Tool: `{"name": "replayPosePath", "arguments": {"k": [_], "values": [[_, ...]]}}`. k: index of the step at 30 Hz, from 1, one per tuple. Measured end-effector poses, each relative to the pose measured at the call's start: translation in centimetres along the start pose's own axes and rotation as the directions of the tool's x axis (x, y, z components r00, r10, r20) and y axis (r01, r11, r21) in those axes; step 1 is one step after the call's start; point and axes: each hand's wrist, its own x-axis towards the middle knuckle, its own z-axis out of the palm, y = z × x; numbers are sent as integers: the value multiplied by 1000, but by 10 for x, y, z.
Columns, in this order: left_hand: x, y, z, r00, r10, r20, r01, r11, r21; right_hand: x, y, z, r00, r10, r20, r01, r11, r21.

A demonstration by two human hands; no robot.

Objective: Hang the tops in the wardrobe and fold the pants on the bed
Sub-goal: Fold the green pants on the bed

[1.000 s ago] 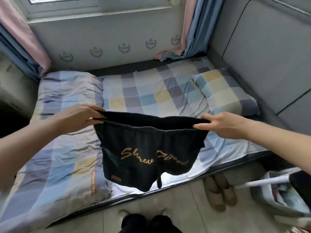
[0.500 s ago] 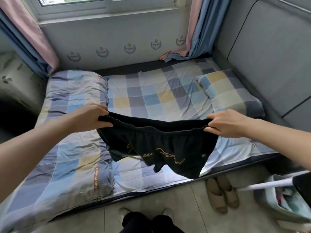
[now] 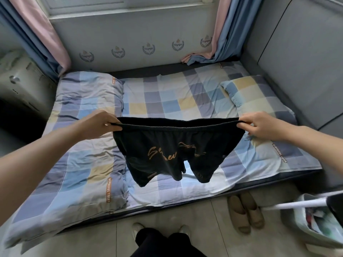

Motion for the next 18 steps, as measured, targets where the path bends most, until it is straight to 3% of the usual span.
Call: {"name": "replayPosePath", "arguments": {"k": [5, 8, 11, 12, 14, 16, 18], "values": [[2, -8, 13, 988, -25, 149, 0, 987, 163, 0, -4, -4, 992, -126, -13, 122, 976, -179], [0, -5, 22, 997, -66, 40, 61, 992, 108, 6, -9, 1, 987, -52, -150, 23, 982, -185], [9, 6, 35, 940, -252, -232, 214, 961, -177, 23, -17, 9, 914, 249, -321, -213, 966, 144], [14, 7, 40, 894, -338, -295, 270, 931, -247, 31, -22, 11, 890, 358, -284, -257, 906, 336], [21, 4, 47, 821, -465, -331, 326, 858, -397, 43, -29, 12, 890, 450, -68, -312, 711, 630], [19, -7, 53, 825, -492, -278, 300, 799, -521, 50, -28, 16, 908, 416, 50, -346, 678, 649], [9, -21, 60, 879, -447, -166, 264, 747, -610, 52, -21, 27, 932, 360, 34, -319, 774, 548]]}}
